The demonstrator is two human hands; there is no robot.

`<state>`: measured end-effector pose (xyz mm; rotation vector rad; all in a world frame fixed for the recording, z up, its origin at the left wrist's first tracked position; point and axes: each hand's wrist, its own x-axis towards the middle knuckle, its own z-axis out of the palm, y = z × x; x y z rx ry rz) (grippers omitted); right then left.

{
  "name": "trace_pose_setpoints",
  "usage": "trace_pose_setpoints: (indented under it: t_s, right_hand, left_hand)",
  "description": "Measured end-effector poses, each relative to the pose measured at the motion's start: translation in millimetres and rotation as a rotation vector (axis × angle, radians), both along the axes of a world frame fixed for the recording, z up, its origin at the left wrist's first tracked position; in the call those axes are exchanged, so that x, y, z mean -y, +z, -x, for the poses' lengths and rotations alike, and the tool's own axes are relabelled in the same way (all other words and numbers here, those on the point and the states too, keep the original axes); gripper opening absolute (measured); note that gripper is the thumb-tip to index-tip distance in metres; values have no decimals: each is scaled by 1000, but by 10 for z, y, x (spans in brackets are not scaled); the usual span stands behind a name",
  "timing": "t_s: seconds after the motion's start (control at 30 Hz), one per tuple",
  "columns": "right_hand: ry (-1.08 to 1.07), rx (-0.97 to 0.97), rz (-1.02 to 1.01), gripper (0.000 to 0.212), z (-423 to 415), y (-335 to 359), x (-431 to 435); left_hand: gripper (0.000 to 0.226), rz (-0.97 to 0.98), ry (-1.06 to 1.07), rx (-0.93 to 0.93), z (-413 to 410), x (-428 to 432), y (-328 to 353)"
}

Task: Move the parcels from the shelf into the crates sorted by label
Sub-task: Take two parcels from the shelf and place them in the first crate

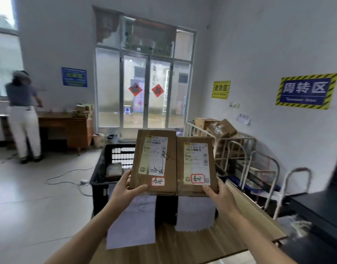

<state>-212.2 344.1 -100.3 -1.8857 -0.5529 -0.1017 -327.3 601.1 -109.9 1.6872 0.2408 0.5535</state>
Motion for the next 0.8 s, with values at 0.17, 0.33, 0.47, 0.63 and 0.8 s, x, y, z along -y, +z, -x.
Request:
trace_pose_setpoints:
  t_s: [0.17, 0.33, 0.47, 0.63, 0.8]
  right_hand:
    - [180, -57, -27, 25, -177, -70, -697]
    - [228, -29, -8, 38, -585, -120, -1256]
    - [236, -29, 8, 39, -1061, -156, -1650]
    - [280, -81, -12, 40, -1722, -153, -2040]
    - [317, -112, -2, 38, -2288, -208, -2402]
  left_hand:
    - [87, -3, 112, -21, 167, -525, -8]
    - [101, -35, 213, -35, 7, -930, 13]
    - [89, -36, 253, -29, -376, -1215, 42]
    - [92, -32, 302, -25, -990, -1541, 48]
    - [85, 1, 331, -36, -1508, -1814, -35]
